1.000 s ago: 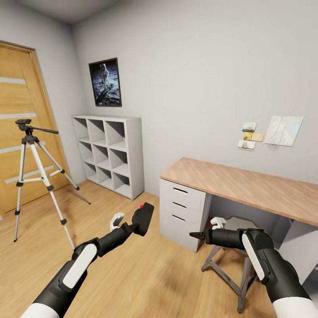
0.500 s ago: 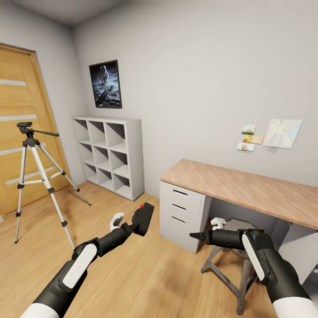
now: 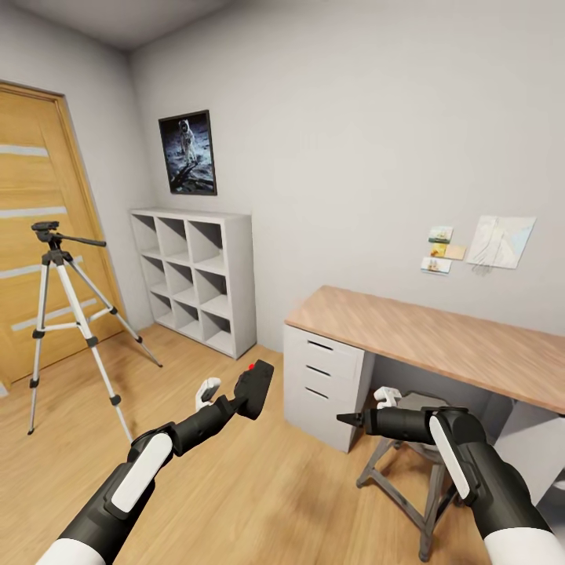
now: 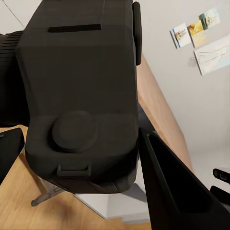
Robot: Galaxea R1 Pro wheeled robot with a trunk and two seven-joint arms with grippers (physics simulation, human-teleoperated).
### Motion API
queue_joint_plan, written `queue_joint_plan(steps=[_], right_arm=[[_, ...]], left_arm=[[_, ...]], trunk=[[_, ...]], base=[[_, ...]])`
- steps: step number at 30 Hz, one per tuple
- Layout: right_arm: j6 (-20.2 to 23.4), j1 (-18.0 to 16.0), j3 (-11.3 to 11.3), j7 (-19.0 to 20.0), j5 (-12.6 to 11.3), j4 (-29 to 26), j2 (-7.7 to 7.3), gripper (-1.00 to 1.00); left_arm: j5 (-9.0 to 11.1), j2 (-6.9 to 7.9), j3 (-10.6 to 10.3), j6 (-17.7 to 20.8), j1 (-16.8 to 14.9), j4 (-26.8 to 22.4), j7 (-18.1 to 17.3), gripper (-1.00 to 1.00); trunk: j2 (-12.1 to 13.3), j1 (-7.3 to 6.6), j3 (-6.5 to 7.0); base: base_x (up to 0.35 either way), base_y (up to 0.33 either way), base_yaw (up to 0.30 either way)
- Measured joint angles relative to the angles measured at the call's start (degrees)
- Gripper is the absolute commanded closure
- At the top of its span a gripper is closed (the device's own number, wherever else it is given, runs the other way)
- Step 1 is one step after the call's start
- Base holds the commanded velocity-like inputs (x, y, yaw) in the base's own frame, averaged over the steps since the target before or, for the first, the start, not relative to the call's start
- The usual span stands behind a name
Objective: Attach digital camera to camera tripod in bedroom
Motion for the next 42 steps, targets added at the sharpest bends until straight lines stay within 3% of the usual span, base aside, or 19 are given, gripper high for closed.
queue_joint_plan(steps=[21, 23, 26, 27, 28, 30, 31, 33, 34, 35, 38, 39, 40, 42], right_arm=[[-0.1, 0.0, 0.0, -0.3, -0.4, 1.4, -0.14, -1.00], [-1.2, 0.0, 0.0, -1.4, 1.8, 11.3, -0.47, -1.00], [-4.4, 0.0, 0.1, -3.3, 3.9, 21.7, -0.69, -1.00], [-8.6, 0.0, 0.1, -5.1, 5.5, 28.0, -0.75, -1.00], [-11.9, 0.0, 0.2, -6.7, 6.5, 33.1, -0.70, -1.00], [-20.8, 0.0, 0.2, -13.1, 8.3, 45.2, -0.41, -1.00], [-22.8, 0.0, 0.3, -14.6, 8.6, 48.8, -0.36, -1.00], [-30.2, 0.0, 0.3, -19.4, 9.1, 57.6, -0.20, -1.00], [-33.8, 0.0, 0.4, -21.0, 9.2, 61.4, -0.15, -1.00], [-35.5, 0.0, 0.3, -21.6, 9.2, 63.2, -0.13, -1.00], [-41.5, -0.1, 0.3, -23.3, 9.5, 68.6, -0.14, -1.00], [-42.7, -0.1, 0.4, -23.6, 9.9, 69.4, -0.20, -1.00], [-44.4, 0.2, 0.4, -24.4, 10.5, 70.4, -0.44, -1.00], [-45.7, 1.0, 0.4, -25.2, 10.8, 70.7, -0.59, -1.00]], left_arm=[[-0.5, 0.04, 0.4, 0.1, 0.0, 3.5, 0.8, 1.00], [-1.4, 1.19, 1.4, 0.3, 0.0, 10.6, 5.0, 1.00], [-1.3, 3.01, 2.3, 0.7, 0.0, 15.0, 9.1, 1.00], [-0.7, 4.44, 2.5, 0.9, 0.0, 17.8, 11.1, 1.00], [-1.5, 5.39, 2.7, 0.9, 0.0, 22.2, 11.9, 1.00], [-0.4, 6.19, 2.6, 0.3, 0.0, 31.8, 12.6, 1.00], [-1.5, 6.28, 2.3, 0.0, 0.0, 38.0, 12.7, 1.00], [-2.2, 5.93, 1.4, -2.6, 0.0, 45.0, 12.7, 1.00], [-3.6, 5.34, 0.6, -4.9, 0.0, 49.6, 12.7, 1.00], [-4.0, 4.97, 0.3, -6.3, 0.0, 50.9, 12.6, 1.00], [-8.5, 2.58, -1.4, -12.5, 0.1, 57.5, 12.6, 1.00], [-11.0, 1.70, -1.7, -14.2, -0.1, 58.7, 12.7, 1.00], [-16.4, 0.34, -2.0, -16.3, 0.0, 59.9, 12.8, 1.00], [-19.9, -0.54, -2.2, -17.4, 0.1, 60.4, 12.9, 1.00]], trunk=[[8.4, -4.61, 3.77], [9.2, -5.05, 4.12], [10.4, -5.71, 4.66], [10.8, -5.94, 4.84], [11.3, -6.15, 5.02], [12.0, -6.60, 5.39], [12.5, -6.81, 5.56], [13.2, -7.25, 5.91], [13.7, -7.47, 6.09], [14.0, -7.69, 6.28], [15.3, -8.35, 6.82], [15.7, -8.57, 7.00], [16.1, -8.79, 7.18], [16.9, -9.23, 7.54]], base=[[0.000, 0.000, 0.000], [0.000, 0.000, 0.000], [0.000, 0.000, 0.000], [0.000, 0.000, 0.000], [0.000, 0.000, 0.000], [0.000, 0.000, 0.000], [0.000, 0.000, 0.000], [0.000, 0.000, 0.000], [0.000, 0.000, 0.000], [0.000, 0.000, 0.000], [0.000, 0.000, 0.000], [0.000, 0.000, 0.000], [0.000, 0.000, 0.000], [0.000, 0.000, 0.000]])
